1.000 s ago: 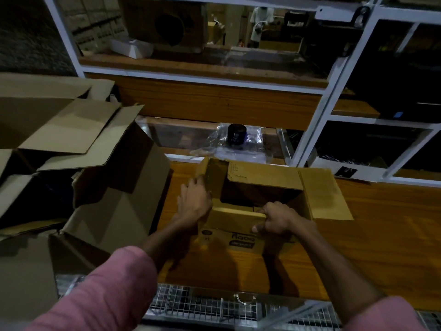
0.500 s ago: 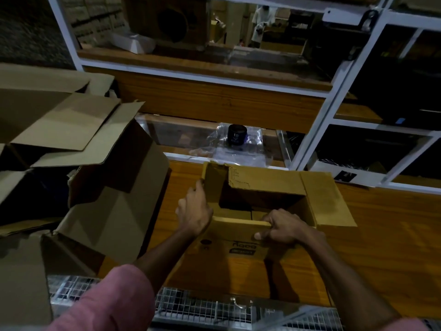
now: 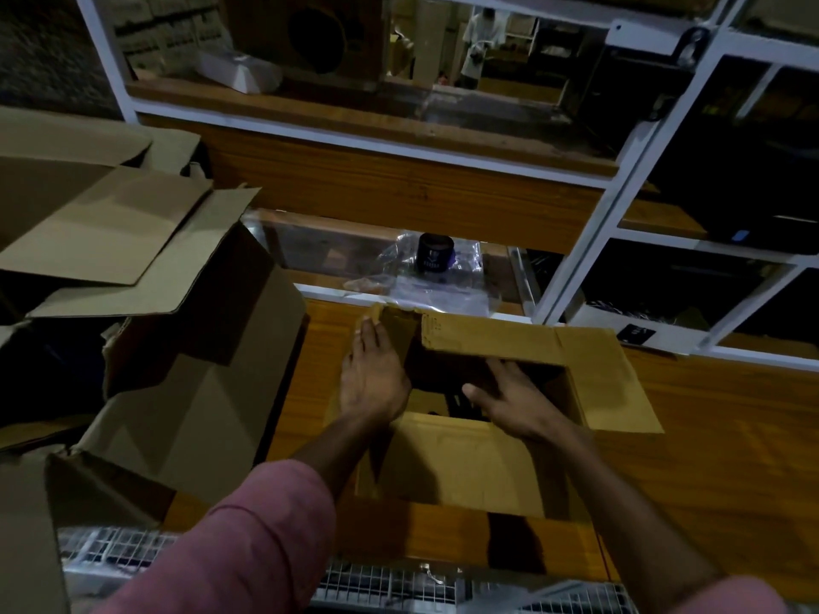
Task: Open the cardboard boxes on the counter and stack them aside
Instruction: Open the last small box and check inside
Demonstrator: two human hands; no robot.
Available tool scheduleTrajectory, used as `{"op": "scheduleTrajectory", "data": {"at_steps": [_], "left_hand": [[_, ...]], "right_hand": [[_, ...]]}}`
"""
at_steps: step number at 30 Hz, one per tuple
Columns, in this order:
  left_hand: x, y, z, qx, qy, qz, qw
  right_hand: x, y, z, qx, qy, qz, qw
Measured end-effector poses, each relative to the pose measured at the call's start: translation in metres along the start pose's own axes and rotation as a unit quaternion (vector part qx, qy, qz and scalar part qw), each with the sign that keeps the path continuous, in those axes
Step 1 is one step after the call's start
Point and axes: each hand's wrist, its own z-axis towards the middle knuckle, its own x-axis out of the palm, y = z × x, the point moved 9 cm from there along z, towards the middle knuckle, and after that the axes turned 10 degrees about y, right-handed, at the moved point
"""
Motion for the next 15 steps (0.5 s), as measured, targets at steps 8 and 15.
{"op": "scheduleTrajectory", "data": {"at_steps": [8,15], "left_hand": [[-0.001,0.003,-0.003,0.001,-0.026,-0.011,1.0],[0.0,0.007,-0.002,-0.006,-0.047,-0.042,0.998]], "right_hand": [[-0.036,0.018,0.038,0.002,-0.19,-0.126,0.974],[-0.047,0.015,0.071,0.002,-0.199,-0.146,0.969]]}}
